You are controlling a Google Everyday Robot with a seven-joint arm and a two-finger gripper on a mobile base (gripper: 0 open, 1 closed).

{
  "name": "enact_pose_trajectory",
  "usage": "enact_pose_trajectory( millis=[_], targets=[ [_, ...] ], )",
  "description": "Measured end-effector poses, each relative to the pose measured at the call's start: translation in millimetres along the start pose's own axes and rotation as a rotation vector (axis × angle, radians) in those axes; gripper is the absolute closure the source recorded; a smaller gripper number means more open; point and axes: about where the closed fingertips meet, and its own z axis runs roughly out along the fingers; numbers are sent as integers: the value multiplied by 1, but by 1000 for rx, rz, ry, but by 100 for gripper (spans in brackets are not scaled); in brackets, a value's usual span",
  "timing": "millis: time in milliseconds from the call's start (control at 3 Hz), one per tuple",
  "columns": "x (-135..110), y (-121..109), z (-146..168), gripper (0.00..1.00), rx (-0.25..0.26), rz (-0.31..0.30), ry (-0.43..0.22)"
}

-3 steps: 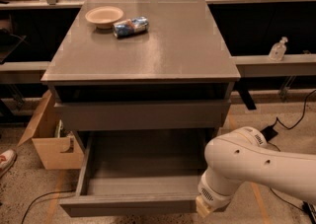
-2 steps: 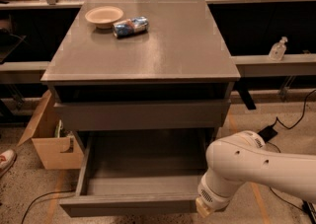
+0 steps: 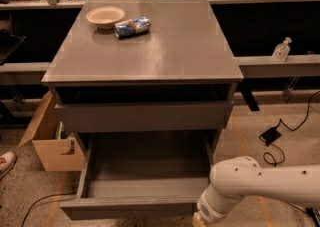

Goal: Close middle drawer

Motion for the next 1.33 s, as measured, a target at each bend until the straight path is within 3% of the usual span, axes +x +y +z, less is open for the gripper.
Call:
enact_pose_trajectory(
  millis=[333,667,1333],
  targets=[
    [-7,-5,38,100,-36,-7,-39],
    [-27,-8,52,100,-26,-27,-119],
    [-97,-18,56,100,28,-80,-286]
  ],
)
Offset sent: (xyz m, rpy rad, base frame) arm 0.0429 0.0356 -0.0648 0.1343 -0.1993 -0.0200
